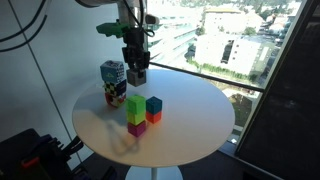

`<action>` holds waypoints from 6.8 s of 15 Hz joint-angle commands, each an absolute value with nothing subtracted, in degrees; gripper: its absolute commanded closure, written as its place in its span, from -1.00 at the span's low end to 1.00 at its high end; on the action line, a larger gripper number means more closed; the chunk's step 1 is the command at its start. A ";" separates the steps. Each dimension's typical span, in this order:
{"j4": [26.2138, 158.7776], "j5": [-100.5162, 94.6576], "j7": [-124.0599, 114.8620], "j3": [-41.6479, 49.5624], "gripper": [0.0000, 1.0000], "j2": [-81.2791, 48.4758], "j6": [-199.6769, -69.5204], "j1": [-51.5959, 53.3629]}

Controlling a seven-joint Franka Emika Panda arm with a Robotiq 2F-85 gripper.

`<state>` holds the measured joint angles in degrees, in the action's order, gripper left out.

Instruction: Put the grey block on the table, then use the green block to knock off the yellow block from the pink block, then put the green block on the yellow block

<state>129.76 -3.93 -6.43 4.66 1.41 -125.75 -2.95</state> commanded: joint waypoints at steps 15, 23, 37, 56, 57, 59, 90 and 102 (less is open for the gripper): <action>144.11 -3.32 -1.99 1.66 0.43 14.99 -125.12 -1.82; 143.38 -3.88 -1.83 1.51 -0.07 13.44 -124.66 -1.95; 149.12 -4.08 -1.82 -1.11 0.43 12.95 -129.07 0.41; 155.50 -5.50 -11.62 -3.16 0.43 2.93 -146.01 1.59; 155.56 -5.87 -12.56 -3.12 0.43 1.97 -147.41 1.58; 155.59 -6.18 -13.62 -2.91 0.43 0.12 -149.87 1.67; 149.69 -6.90 -13.42 -1.27 -1.00 4.37 -137.83 1.34; 141.17 -10.03 -10.84 1.23 -1.00 2.44 -128.56 -2.37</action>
